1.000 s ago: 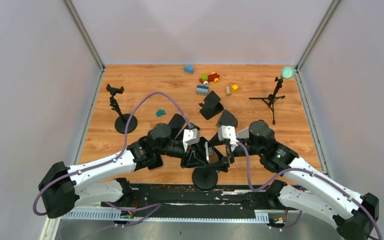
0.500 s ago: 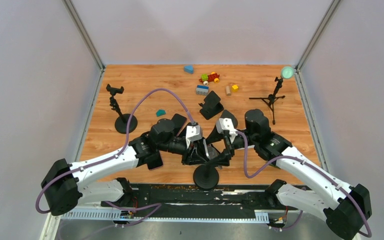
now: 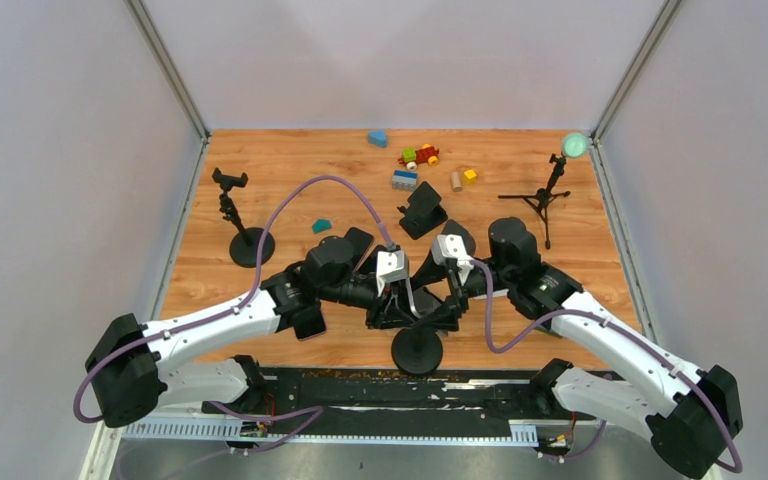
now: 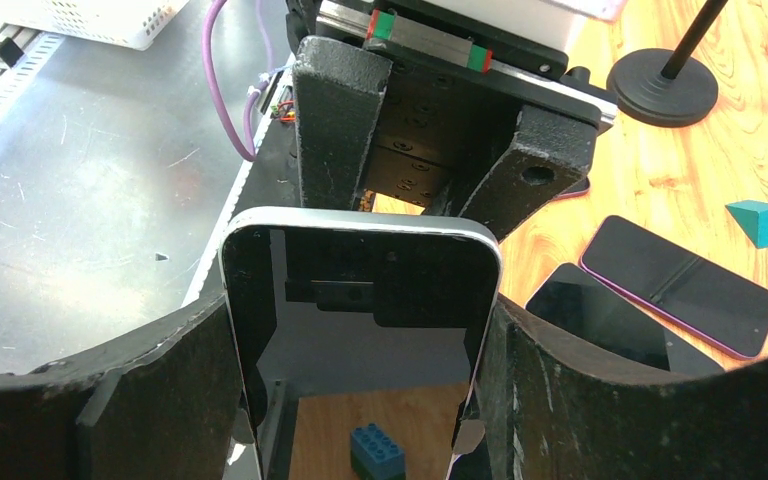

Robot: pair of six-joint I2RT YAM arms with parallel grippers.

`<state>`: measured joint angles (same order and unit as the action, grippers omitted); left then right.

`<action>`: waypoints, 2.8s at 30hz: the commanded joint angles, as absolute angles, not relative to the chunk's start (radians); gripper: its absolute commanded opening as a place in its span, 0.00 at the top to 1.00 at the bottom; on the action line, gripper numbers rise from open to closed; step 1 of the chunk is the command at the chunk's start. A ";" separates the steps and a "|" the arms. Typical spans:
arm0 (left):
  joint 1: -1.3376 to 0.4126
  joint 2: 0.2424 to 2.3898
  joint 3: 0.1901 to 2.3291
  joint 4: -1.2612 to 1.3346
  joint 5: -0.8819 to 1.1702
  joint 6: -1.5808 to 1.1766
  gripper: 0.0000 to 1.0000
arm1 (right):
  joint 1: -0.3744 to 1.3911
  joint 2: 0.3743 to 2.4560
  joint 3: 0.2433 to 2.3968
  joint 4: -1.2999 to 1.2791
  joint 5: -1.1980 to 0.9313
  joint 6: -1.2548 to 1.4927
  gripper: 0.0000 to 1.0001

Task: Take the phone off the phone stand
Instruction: Adjust the phone stand with the phone.

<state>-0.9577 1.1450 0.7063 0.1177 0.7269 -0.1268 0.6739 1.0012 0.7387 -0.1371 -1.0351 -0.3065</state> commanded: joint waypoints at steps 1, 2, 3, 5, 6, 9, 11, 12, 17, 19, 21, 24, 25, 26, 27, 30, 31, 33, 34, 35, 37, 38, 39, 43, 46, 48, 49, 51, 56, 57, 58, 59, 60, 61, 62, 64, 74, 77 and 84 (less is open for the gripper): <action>-1.073 1.136 0.765 0.228 0.922 -0.126 1.00 | 0.627 1.084 0.733 -0.028 -0.763 -0.412 1.00; -1.075 1.131 0.763 0.233 0.921 -0.127 1.00 | 0.624 1.086 0.734 -0.024 -0.762 -0.413 1.00; -1.078 1.129 0.759 0.237 0.920 -0.131 1.00 | 0.621 1.087 0.735 -0.022 -0.760 -0.415 1.00; -1.082 1.124 0.753 0.246 0.918 -0.138 1.00 | 0.615 1.090 0.736 -0.021 -0.758 -0.417 1.00; -1.084 1.121 0.751 0.249 0.915 -0.139 1.00 | 0.614 1.093 0.737 -0.025 -0.762 -0.416 1.00; -1.085 1.107 0.740 0.240 0.865 -0.137 1.00 | 0.613 1.078 0.737 -0.042 -0.837 -0.400 1.00; -1.086 1.097 0.727 0.228 0.804 -0.129 1.00 | 0.614 1.057 0.730 -0.046 -0.893 -0.369 1.00; -1.086 1.092 0.713 0.229 0.754 -0.127 1.00 | 0.616 1.043 0.723 -0.047 -0.914 -0.354 1.00; -1.084 1.100 0.644 0.352 0.597 -0.172 1.00 | 0.680 0.952 0.666 -0.029 -0.876 -0.291 1.00; -1.083 1.123 0.630 0.403 0.573 -0.191 1.00 | 0.703 0.918 0.647 -0.019 -0.852 -0.268 1.00; -1.084 1.150 0.626 0.446 0.559 -0.204 1.00 | 0.716 0.884 0.629 -0.010 -0.840 -0.243 1.00; -1.084 1.189 0.625 0.496 0.546 -0.215 1.00 | 0.726 0.838 0.610 -0.009 -0.836 -0.210 1.00; -1.084 1.197 0.630 0.500 0.545 -0.216 1.00 | 0.728 0.826 0.603 -0.009 -0.836 -0.202 1.00; -1.084 1.208 0.632 0.502 0.542 -0.216 1.00 | 0.729 0.816 0.596 -0.008 -0.836 -0.194 1.00; -1.084 1.213 0.638 0.502 0.540 -0.216 1.00 | 0.730 0.808 0.588 -0.009 -0.839 -0.188 1.00; -1.084 1.225 0.648 0.498 0.521 -0.215 1.00 | 0.734 0.789 0.561 -0.009 -0.842 -0.169 1.00; -1.084 1.225 0.649 0.496 0.511 -0.214 1.00 | 0.743 0.782 0.555 -0.009 -0.838 -0.163 1.00; -1.084 1.228 0.652 0.489 0.500 -0.215 1.00 | 0.775 0.763 0.539 -0.009 -0.815 -0.158 1.00; -1.084 1.230 0.653 0.483 0.498 -0.215 1.00 | 0.793 0.754 0.534 -0.010 -0.794 -0.155 1.00; -1.084 1.232 0.653 0.482 0.493 -0.215 1.00 | 0.809 0.749 0.532 -0.009 -0.778 -0.152 1.00; -1.084 1.233 0.651 0.480 0.485 -0.217 1.00 | 0.841 0.736 0.525 -0.009 -0.754 -0.138 1.00; -1.083 1.233 0.651 0.479 0.481 -0.218 1.00 | 0.856 0.729 0.522 -0.008 -0.738 -0.135 1.00; -1.082 1.231 0.650 0.479 0.474 -0.218 1.00 | 0.868 0.718 0.519 -0.009 -0.724 -0.132 1.00; -1.074 1.221 0.644 0.474 0.466 -0.222 1.00 | 0.889 0.671 0.518 -0.018 -0.695 -0.128 1.00; -1.057 1.207 0.634 0.469 0.467 -0.227 1.00 | 0.888 0.638 0.523 -0.057 -0.686 -0.133 1.00; -1.037 1.190 0.624 0.477 0.466 -0.236 1.00 | 0.889 0.617 0.520 -0.067 -0.690 -0.126 1.00; -1.033 1.186 0.619 0.477 0.466 -0.240 1.00 | 0.888 0.610 0.515 -0.067 -0.699 -0.119 1.00; -1.026 1.179 0.620 0.470 0.462 -0.239 1.00 | 0.890 0.598 0.509 -0.061 -0.714 -0.100 1.00; -1.021 1.187 0.627 0.452 0.456 -0.238 1.00 | 0.918 0.565 0.489 -0.025 -0.733 -0.054 1.00; -1.020 1.190 0.627 0.452 0.453 -0.239 1.00 | 0.923 0.560 0.488 -0.026 -0.733 -0.050 1.00; -1.017 1.192 0.626 0.452 0.453 -0.239 1.00 | 0.928 0.556 0.487 -0.026 -0.735 -0.048 1.00; -1.016 1.193 0.626 0.452 0.450 -0.240 1.00 | 0.932 0.552 0.486 -0.025 -0.740 -0.044 1.00; -1.014 1.194 0.626 0.453 0.449 -0.241 1.00 | 0.936 0.548 0.483 -0.025 -0.749 -0.042 1.00; -1.013 1.195 0.626 0.452 0.448 -0.241 1.00 | 0.941 0.545 0.481 -0.023 -0.757 -0.038 1.00; -1.012 1.194 0.626 0.451 0.447 -0.241 1.00 | 0.946 0.539 0.476 -0.022 -0.762 -0.033 1.00; -1.008 1.194 0.626 0.446 0.443 -0.241 1.00 | 0.955 0.528 0.470 -0.020 -0.765 -0.027 1.00; -0.991 1.199 0.626 0.434 0.438 -0.239 1.00 | 1.001 0.514 0.467 -0.014 -0.760 -0.016 1.00; -0.989 1.202 0.628 0.427 0.432 -0.239 1.00 | 1.021 0.515 0.462 -0.009 -0.761 -0.006 1.00; -0.986 1.199 0.628 0.416 0.414 -0.241 1.00 | 1.103 0.473 0.482 -0.074 -0.608 -0.035 1.00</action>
<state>-1.0515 1.1912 0.6174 0.4202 0.6357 -0.2413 1.0035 0.5163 0.4698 -0.0120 -0.5064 -0.1093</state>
